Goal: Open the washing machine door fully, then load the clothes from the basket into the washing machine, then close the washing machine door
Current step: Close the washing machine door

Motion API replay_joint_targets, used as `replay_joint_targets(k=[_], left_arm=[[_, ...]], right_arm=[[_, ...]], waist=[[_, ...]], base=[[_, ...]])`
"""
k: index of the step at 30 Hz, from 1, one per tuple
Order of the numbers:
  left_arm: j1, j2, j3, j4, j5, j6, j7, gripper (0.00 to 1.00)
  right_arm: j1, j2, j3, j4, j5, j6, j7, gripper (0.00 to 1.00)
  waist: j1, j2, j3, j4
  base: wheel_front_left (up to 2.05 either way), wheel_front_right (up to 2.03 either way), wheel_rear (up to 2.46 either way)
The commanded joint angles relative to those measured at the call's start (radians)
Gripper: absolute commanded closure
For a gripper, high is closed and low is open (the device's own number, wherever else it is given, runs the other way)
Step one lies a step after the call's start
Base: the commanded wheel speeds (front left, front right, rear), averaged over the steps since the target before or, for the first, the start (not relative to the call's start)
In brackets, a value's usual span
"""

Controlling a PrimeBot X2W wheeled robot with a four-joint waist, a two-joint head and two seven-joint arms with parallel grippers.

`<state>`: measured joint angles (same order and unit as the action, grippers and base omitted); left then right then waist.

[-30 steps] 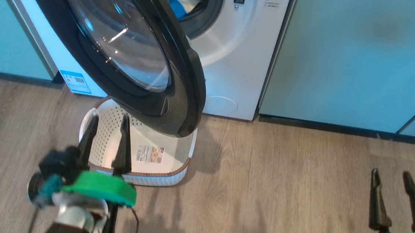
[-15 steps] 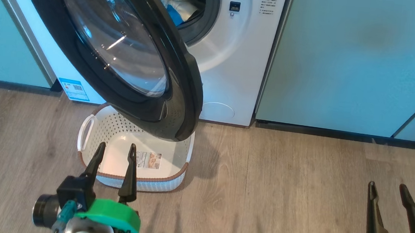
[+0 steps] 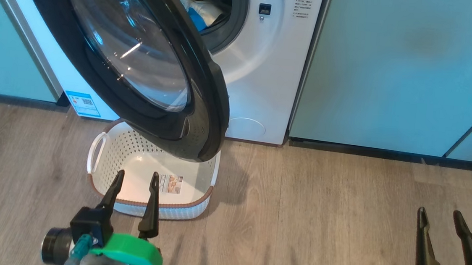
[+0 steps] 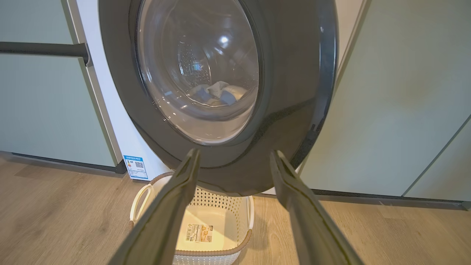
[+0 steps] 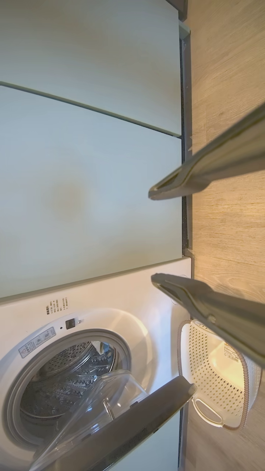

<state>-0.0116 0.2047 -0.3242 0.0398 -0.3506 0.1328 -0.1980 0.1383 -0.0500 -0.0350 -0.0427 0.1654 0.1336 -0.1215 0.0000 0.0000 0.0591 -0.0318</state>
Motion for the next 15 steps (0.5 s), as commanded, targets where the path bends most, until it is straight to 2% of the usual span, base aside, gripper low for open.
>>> replay_joint_targets(k=[1,8,10,11,12,13,15], left_arm=[[-0.035,0.012,0.035,-0.023,0.004,0.005,-0.011,0.0],[-0.038,0.009,0.025,-0.016,0.005,0.009,-0.012,0.0],[-0.038,0.008,0.022,-0.014,0.006,0.011,-0.012,0.0],[-0.039,0.007,0.02,-0.014,0.007,0.011,-0.012,0.0],[-0.04,0.006,0.018,-0.015,0.007,0.012,-0.013,0.0],[-0.041,0.006,0.016,-0.016,0.008,0.012,-0.012,0.0],[-0.046,0.005,0.012,-0.015,0.009,0.012,-0.012,0.0]], right_arm=[[-0.022,-0.006,0.016,-0.038,-0.009,-0.003,0.003,0.0],[-0.024,-0.005,0.019,-0.038,-0.007,-0.003,0.007,0.0],[-0.025,-0.005,0.02,-0.036,-0.005,-0.003,0.009,0.18],[-0.026,-0.005,0.022,-0.035,-0.003,-0.003,0.01,0.42],[-0.027,-0.005,0.023,-0.034,-0.001,-0.003,0.01,0.82],[-0.028,-0.005,0.024,-0.033,0.002,-0.003,0.01,1.0],[-0.03,-0.005,0.026,-0.032,0.008,-0.003,0.011,1.0]], waist=[[0.0,0.0,0.0,0.002],[0.0,0.0,0.003,0.011],[0.0,0.0,0.004,0.016],[0.0,0.0,0.005,0.019],[0.0,0.0,0.007,0.022],[0.0,0.0,0.009,0.027],[0.0,0.0,0.014,0.036]], base=[[0.0,0.0,0.0],[0.0,0.0,0.0],[0.0,0.0,0.0],[0.0,0.0,0.0],[0.0,0.0,0.0],[0.0,0.0,0.0],[0.0,0.0,0.0]])
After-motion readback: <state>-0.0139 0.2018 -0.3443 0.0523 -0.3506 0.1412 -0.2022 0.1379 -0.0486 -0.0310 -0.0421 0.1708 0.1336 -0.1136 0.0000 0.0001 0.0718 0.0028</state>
